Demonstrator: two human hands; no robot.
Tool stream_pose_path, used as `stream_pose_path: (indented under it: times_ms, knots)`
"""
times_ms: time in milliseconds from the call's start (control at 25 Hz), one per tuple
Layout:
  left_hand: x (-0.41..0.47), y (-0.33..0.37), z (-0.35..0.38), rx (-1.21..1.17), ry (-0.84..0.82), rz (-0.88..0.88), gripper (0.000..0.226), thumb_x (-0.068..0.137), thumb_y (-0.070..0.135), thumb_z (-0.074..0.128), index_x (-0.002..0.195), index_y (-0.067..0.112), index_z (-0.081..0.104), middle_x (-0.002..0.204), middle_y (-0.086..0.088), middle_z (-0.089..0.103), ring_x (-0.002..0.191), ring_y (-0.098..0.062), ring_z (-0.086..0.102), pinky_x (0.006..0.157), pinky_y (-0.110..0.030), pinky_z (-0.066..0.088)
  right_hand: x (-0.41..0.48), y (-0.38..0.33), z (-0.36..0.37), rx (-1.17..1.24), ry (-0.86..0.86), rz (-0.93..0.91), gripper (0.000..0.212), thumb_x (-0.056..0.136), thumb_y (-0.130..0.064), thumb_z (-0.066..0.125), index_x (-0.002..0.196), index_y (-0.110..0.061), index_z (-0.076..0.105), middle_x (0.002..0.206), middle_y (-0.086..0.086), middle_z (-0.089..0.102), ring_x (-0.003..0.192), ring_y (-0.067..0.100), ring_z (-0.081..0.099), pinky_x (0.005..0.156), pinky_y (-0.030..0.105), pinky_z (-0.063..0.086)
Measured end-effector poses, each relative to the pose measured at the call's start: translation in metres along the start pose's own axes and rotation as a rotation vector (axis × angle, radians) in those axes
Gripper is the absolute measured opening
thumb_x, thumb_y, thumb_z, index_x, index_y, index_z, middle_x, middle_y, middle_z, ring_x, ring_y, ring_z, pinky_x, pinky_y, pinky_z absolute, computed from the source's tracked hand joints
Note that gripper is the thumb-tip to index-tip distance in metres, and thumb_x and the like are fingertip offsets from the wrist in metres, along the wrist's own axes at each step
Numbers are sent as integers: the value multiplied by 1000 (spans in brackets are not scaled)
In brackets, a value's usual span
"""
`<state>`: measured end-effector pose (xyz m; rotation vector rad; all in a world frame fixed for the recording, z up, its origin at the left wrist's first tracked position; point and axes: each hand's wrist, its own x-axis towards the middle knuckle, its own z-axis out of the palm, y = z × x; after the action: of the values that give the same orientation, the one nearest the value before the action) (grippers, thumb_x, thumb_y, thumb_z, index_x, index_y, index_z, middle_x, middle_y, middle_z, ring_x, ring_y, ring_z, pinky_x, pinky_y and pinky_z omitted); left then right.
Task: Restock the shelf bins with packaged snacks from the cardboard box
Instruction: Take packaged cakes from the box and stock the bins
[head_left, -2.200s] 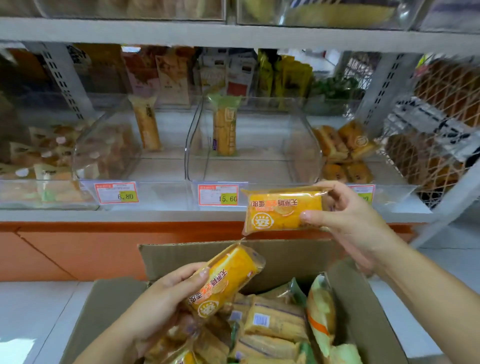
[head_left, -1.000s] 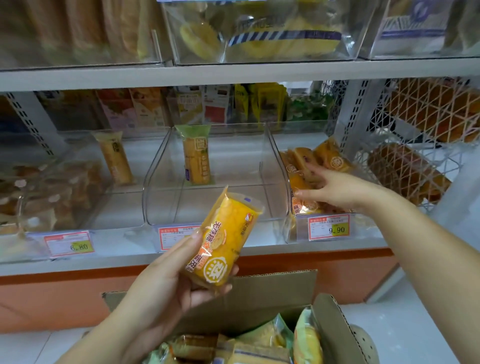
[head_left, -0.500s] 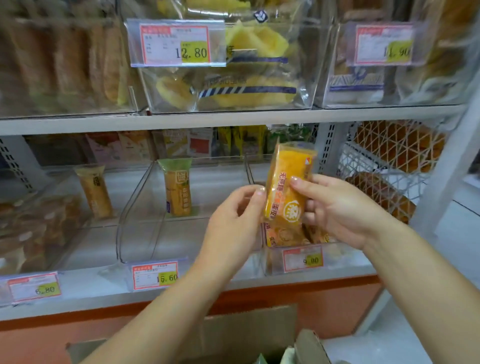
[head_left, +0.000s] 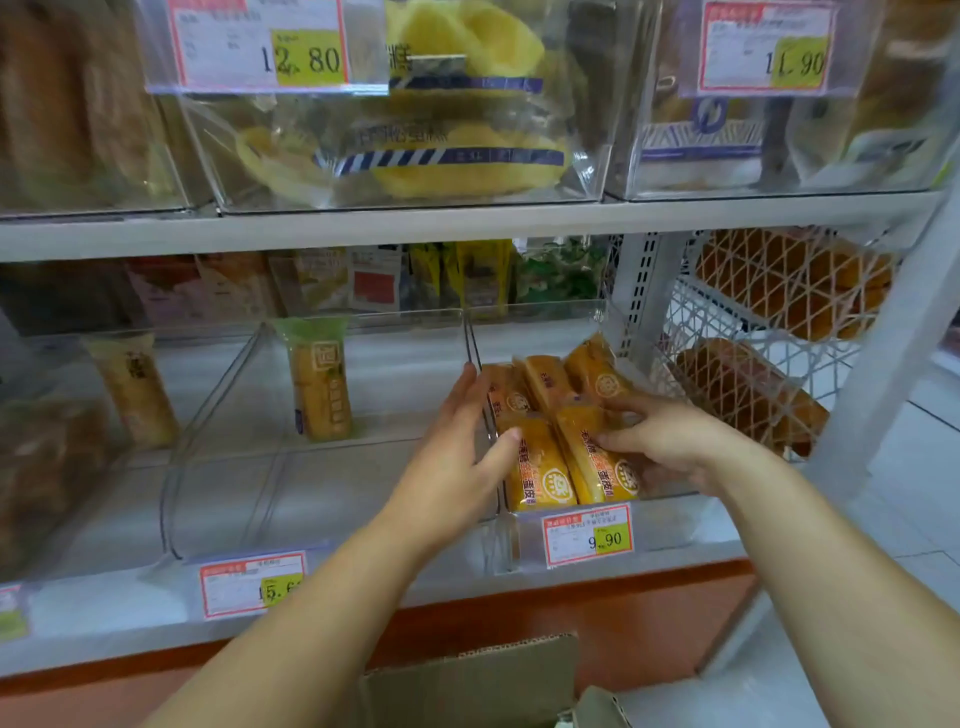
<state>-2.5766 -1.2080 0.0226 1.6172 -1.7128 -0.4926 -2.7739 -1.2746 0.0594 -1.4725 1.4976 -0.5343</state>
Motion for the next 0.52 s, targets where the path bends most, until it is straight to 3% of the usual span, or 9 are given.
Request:
stream_pose_path:
  times_ms: [80, 160, 280, 360, 520]
  knots:
    - [1, -5, 2, -17, -7, -4, 68, 98, 47, 47, 156, 34, 14, 163, 19, 4, 147, 3, 6, 111, -16, 8, 0, 3, -3, -16, 2, -15, 63, 89, -6, 66, 145, -21, 41, 117, 6, 61, 82, 16, 61, 61, 24, 50]
    - [2, -5, 3, -39, -10, 0, 68, 97, 48, 48, 155, 36, 14, 162, 20, 4, 146, 4, 6, 112, -17, 9, 1, 0, -8, -126, 51, -62, 71, 87, -7, 69, 148, -25, 36, 133, 11, 56, 89, 20, 60, 65, 25, 51]
    - [2, -6, 2, -38, 2, 1, 67, 97, 48, 48, 155, 36, 15, 162, 21, 5, 146, 5, 7, 110, -16, 9, 2, -3, -8, -261, 81, -65, 60, 89, -11, 67, 143, -25, 44, 130, 13, 59, 95, 29, 65, 76, 37, 56]
    - [2, -6, 2, -37, 6, 9, 67, 97, 47, 48, 154, 37, 15, 162, 21, 5, 146, 5, 7, 110, -16, 10, 2, -2, 2, -434, 86, -100, 52, 90, -15, 65, 139, -21, 49, 131, 10, 59, 107, 27, 61, 85, 31, 50]
    - [1, -7, 3, -40, 9, 19, 66, 97, 46, 49, 154, 38, 15, 162, 21, 5, 146, 3, 8, 110, -17, 12, 5, 2, 19, -378, 68, -166, 56, 92, -21, 63, 144, -26, 43, 137, 7, 55, 105, 22, 60, 77, 24, 45]
